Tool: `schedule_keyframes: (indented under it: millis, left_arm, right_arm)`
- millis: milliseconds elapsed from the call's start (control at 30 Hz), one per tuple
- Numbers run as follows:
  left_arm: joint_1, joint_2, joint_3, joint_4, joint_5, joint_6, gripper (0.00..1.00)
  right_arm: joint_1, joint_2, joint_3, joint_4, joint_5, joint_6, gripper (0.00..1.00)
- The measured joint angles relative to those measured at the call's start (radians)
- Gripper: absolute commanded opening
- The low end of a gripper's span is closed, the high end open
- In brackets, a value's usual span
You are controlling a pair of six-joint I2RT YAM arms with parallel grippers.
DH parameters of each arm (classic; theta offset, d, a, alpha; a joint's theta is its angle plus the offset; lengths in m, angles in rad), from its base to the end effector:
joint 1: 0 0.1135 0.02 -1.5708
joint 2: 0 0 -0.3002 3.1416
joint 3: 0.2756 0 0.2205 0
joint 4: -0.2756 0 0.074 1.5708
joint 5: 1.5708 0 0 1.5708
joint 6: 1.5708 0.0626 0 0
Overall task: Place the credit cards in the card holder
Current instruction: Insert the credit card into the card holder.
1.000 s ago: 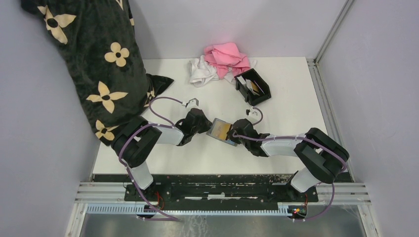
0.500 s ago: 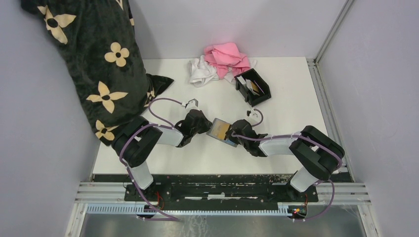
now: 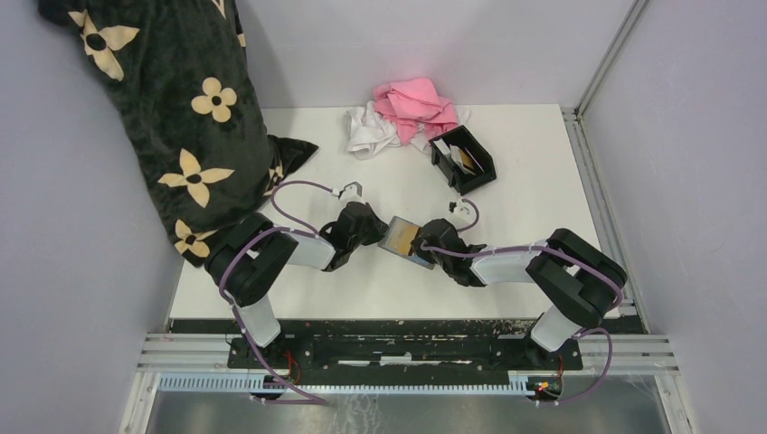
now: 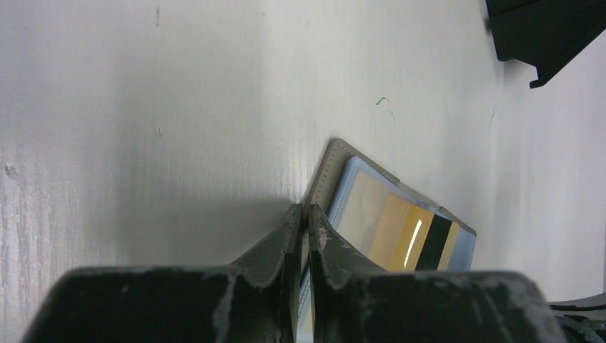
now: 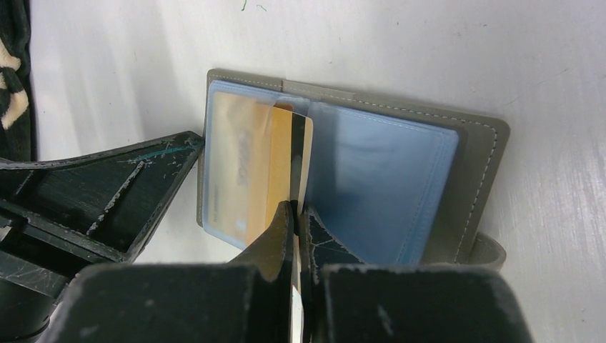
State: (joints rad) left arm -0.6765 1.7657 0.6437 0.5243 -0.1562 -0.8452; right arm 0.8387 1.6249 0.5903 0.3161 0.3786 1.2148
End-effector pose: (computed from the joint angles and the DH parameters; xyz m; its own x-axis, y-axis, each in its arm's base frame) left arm 0.2685 -0.2031 0.1664 -0.6788 -0.4027 -0.6140 0.0156 0.8281 -0.5603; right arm 0.2149 0.2045 0.1745 -0.6268 0.6055 -0.4904 0.2364 0.7475 0.6208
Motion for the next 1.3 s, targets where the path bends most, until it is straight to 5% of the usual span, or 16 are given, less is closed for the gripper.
schedule_keyframes:
  millis: [267, 600, 1300]
  left_arm:
    - [-0.001, 0.001, -0.003, 0.007, -0.001, 0.000, 0.14]
    - [-0.011, 0.000, -0.011, 0.014, -0.009, 0.000, 0.14]
    - [-0.040, -0.019, -0.039, 0.022, 0.035, -0.001, 0.14]
  right_arm:
    - [0.011, 0.020, 0.042, -0.034, 0.009, -0.008, 0.02]
    - [0.026, 0.033, 0.099, -0.131, 0.023, -0.036, 0.30]
    - [0.065, -0.008, 0.139, -0.298, 0.058, -0.088, 0.45]
